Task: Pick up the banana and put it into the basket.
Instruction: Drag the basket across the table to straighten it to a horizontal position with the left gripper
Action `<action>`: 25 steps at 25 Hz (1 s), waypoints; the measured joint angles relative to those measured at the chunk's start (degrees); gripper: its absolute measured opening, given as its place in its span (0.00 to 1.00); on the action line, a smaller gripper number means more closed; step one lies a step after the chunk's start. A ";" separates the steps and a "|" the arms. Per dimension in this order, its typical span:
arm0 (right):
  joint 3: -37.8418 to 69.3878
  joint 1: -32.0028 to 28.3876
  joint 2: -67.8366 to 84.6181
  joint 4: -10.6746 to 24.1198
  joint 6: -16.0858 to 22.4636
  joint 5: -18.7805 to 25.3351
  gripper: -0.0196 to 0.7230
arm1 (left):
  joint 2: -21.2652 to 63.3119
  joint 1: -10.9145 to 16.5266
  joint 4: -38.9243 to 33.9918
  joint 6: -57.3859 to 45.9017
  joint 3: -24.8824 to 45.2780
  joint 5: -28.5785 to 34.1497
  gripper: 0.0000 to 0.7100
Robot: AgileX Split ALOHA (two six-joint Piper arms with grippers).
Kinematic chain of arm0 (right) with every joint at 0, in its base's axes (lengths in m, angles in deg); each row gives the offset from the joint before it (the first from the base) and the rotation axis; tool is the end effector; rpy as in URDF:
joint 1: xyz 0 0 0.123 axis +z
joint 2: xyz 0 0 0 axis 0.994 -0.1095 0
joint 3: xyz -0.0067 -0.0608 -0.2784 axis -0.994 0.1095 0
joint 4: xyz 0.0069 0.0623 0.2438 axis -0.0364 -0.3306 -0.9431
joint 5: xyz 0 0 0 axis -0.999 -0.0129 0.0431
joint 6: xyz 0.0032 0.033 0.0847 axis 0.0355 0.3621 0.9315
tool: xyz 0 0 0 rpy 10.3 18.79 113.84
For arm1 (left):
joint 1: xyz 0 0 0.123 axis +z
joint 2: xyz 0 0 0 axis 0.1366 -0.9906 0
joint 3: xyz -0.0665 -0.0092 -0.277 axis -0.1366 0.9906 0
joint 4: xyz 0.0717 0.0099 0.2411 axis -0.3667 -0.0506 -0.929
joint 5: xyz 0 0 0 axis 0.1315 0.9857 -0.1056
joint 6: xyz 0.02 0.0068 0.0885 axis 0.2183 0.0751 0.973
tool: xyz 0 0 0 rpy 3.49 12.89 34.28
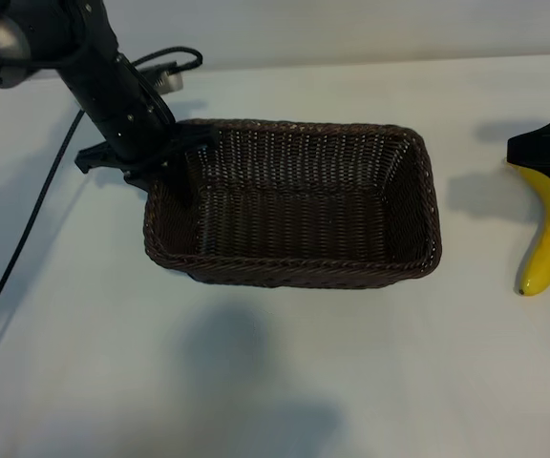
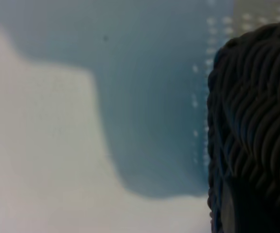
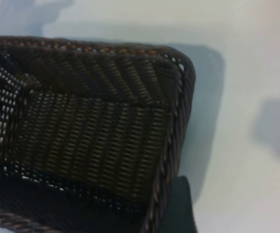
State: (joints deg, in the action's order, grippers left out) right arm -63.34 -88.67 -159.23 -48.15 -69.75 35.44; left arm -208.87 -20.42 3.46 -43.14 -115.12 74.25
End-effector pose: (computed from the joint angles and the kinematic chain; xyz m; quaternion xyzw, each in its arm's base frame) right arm 0.2495 0.0241 0.2585 -0.0490 0.9069 0.2289 0.3503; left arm 0.4128 -0.1211 0.1587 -0.0256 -0.9872 0.1556 0.0249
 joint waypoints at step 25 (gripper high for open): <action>0.00 0.00 0.00 0.00 0.00 -0.10 0.83 | 1.54 -0.06 -0.12 0.21 -0.44 1.32 0.82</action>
State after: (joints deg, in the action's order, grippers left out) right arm -63.34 -88.67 -159.23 -48.15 -69.75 35.34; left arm -207.33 -20.48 3.34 -42.93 -115.56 75.56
